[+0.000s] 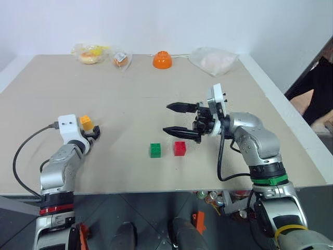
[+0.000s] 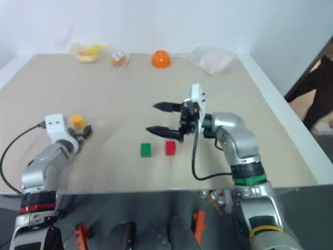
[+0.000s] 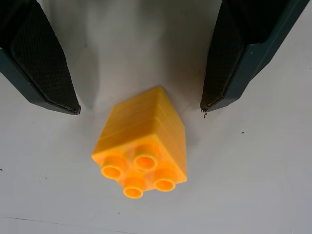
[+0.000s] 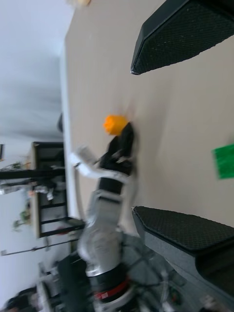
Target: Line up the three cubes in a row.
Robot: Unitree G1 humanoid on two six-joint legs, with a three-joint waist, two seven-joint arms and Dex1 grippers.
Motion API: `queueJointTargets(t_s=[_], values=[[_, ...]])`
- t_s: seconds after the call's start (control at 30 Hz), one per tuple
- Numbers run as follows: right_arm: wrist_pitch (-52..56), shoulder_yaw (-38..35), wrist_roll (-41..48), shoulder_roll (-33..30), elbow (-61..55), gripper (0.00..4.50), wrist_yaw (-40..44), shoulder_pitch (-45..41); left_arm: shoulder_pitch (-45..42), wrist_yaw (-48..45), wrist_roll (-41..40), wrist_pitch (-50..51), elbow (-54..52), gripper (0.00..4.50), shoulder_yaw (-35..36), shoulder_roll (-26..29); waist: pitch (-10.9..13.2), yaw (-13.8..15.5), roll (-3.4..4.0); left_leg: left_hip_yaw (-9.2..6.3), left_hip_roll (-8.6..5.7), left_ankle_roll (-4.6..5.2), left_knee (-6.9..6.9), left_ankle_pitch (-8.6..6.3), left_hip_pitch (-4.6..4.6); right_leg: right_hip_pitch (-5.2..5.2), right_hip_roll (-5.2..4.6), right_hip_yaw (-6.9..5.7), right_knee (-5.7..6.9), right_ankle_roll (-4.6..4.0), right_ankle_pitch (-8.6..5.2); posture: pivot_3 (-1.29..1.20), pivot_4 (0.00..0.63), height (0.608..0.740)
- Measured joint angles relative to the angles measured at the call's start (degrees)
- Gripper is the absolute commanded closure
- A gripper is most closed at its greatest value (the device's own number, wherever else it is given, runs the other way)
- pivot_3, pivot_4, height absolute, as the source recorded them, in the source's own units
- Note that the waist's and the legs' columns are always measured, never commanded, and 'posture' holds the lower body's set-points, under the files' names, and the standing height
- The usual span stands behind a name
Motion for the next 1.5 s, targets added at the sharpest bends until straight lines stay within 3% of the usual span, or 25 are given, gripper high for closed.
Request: queueJointTargets(t_s=[0.83, 1.13, 1.37, 1.5], values=[[-2.58, 1.22, -2.43, 0.86, 0.92, 0.0, -0.8, 0.25, -5.24, 3.41, 6.43, -2.93, 5.75, 0.44, -3.17, -2.51, 0.0, 0.88, 0.01, 0.01, -0.01, -0.04, -0.02, 0.1, -0.14, -0.03, -0.02, -0.01, -0.13, 0.1, 0.08, 0.0, 0.15, 0.74], [-3.69, 1.33, -4.02, 0.77, 2.06, 0.0, -0.64, 0.33, -6.18, 4.6, 6.51, -5.73, 8.19, 3.19, -2.92, -2.73, 0.0, 0.87, 0.01, 0.03, 0.0, -0.05, -0.07, 0.09, -0.18, -0.04, -0.03, 0.0, -0.22, 0.11, 0.08, 0.0, 0.15, 0.74], [-4.51, 1.44, -5.1, 0.51, 3.11, 0.0, 0.11, 0.33, -6.31, 3.34, 7.09, -7.66, 9.4, 3.18, -3.56, -2.14, 0.0, 0.86, 0.0, 0.02, 0.01, -0.05, -0.21, 0.09, -0.17, -0.1, -0.01, -0.01, -0.23, 0.1, 0.07, 0.0, 0.15, 0.74], [-4.45, 1.51, -5.19, -0.29, 3.08, 0.0, 0.66, 0.71, -5.68, -8.08, 6.99, -16.78, 10.59, 3.18, -6.12, 2.05, 0.0, 0.83, 0.0, 0.05, 0.01, -0.06, -0.34, 0.09, -0.18, -0.14, -0.02, 0.0, -0.29, 0.05, 0.03, 0.0, 0.15, 0.74]])
